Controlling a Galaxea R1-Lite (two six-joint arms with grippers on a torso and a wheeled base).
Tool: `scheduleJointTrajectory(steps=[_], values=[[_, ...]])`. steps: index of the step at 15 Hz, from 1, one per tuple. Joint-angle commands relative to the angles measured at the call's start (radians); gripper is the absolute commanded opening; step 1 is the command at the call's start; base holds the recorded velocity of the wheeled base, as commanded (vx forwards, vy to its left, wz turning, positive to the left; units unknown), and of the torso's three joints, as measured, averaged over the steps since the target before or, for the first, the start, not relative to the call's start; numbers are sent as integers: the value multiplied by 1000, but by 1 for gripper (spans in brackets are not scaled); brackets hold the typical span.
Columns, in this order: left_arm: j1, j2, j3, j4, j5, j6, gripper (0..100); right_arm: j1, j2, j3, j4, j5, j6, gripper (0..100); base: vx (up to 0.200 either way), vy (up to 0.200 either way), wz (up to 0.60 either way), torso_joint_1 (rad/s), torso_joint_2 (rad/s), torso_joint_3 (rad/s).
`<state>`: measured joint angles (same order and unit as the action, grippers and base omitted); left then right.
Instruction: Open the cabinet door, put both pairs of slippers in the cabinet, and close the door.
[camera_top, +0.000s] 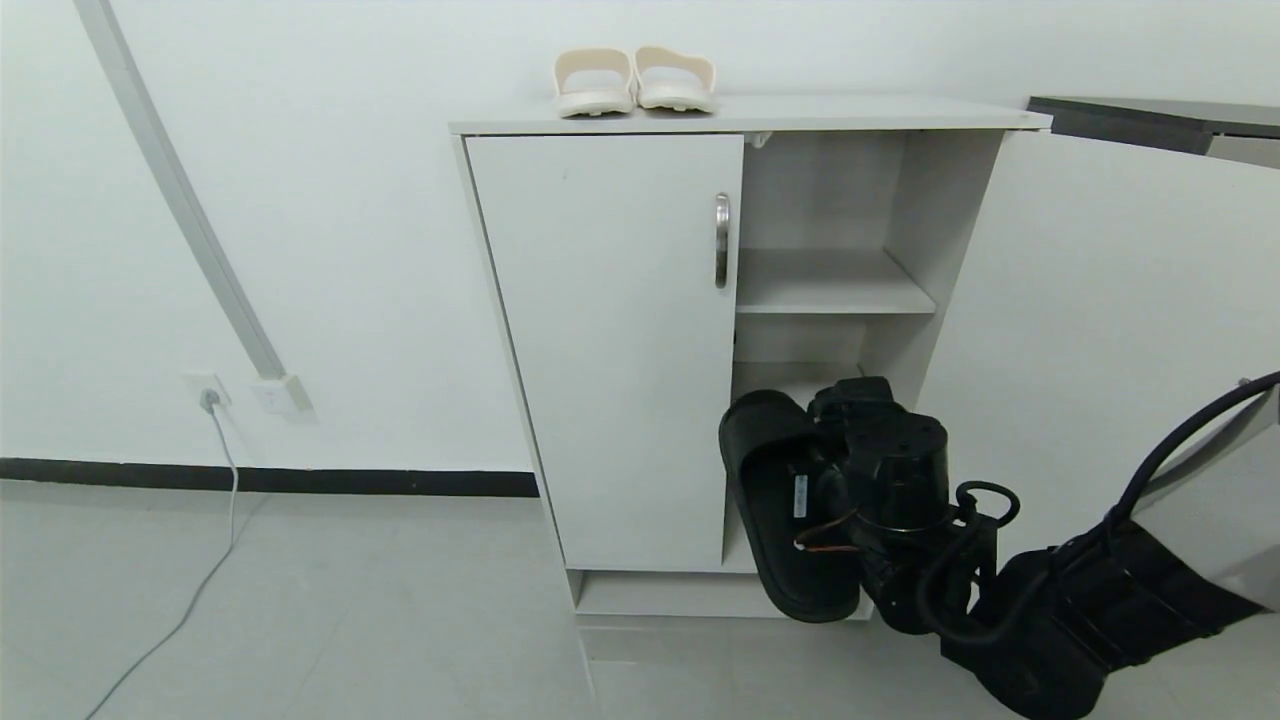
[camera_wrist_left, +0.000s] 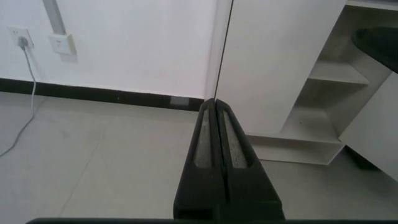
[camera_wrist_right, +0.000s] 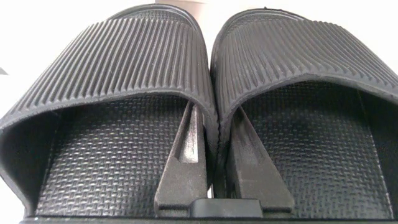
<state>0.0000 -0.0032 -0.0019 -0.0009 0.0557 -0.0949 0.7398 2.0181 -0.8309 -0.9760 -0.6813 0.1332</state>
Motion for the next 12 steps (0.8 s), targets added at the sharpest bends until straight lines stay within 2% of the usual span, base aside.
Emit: scheduleJointTrajectory(steps=[1, 4, 12], values=[[2, 3, 0, -1, 1, 0, 0, -2, 24, -5, -3, -6, 0, 0, 0, -200, 0, 2, 2, 2], [2, 3, 0, -1, 1, 0, 0, -7, 36, -7, -4, -6, 0, 0, 0, -200, 0, 1, -1, -1], [2, 3, 0, -1, 1, 0, 0, 1, 128, -36, -23, 2, 2, 0, 0, 0, 0, 0, 0, 0]])
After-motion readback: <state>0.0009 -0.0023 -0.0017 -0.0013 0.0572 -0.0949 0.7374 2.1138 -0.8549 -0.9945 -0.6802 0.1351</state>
